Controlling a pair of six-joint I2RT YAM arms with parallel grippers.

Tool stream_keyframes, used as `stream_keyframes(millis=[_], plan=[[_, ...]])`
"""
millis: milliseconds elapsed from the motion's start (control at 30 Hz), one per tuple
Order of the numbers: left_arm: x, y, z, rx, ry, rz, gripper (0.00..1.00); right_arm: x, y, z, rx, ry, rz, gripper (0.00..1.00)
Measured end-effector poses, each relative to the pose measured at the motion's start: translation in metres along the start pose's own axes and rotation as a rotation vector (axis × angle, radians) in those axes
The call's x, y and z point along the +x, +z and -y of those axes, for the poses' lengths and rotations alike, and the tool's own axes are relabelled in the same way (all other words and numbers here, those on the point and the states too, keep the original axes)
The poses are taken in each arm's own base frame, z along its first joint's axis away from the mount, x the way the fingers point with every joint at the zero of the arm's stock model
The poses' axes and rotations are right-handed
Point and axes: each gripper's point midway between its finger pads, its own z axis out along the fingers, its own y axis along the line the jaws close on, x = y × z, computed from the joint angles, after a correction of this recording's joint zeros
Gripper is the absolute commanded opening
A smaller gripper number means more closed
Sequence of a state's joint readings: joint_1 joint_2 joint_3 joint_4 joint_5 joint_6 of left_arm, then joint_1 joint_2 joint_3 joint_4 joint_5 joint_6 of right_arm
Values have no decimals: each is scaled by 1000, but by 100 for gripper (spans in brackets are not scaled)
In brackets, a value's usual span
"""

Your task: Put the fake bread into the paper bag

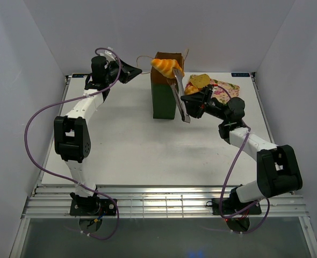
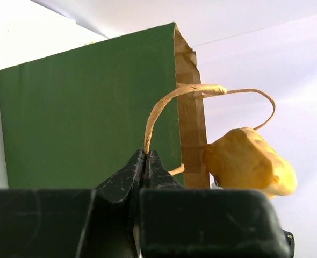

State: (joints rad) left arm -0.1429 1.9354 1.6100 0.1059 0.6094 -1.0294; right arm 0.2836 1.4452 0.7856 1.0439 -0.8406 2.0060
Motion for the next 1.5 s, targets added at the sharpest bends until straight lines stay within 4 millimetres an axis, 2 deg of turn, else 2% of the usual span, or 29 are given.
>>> stream_keyframes(millis=[333,567,900,1033,1233,1333,1500], plan=[[-2,-1,1,4,-3,6,0,2,-1,0,8,6,-7,51],[-3,-1,1,5,-3,7,0,2,4,-8,15,3,-27,55],[-3,-1,1,6,-3,7,0,6,6,-17,17,-11,-56,55],[-3,-1,1,6,-2,8,0,11,10,-32,10,-37,-83,54],[-5,-1,5,17,-13,14,0,19,19,-77,-34,-125,-128,54],[-7,-3,14,34,-24,23,0,14,16,-84,-37,-136,-116,53],[-18,-9,41,87,-49,50,0,-18,6,-73,13,-69,-49,52]])
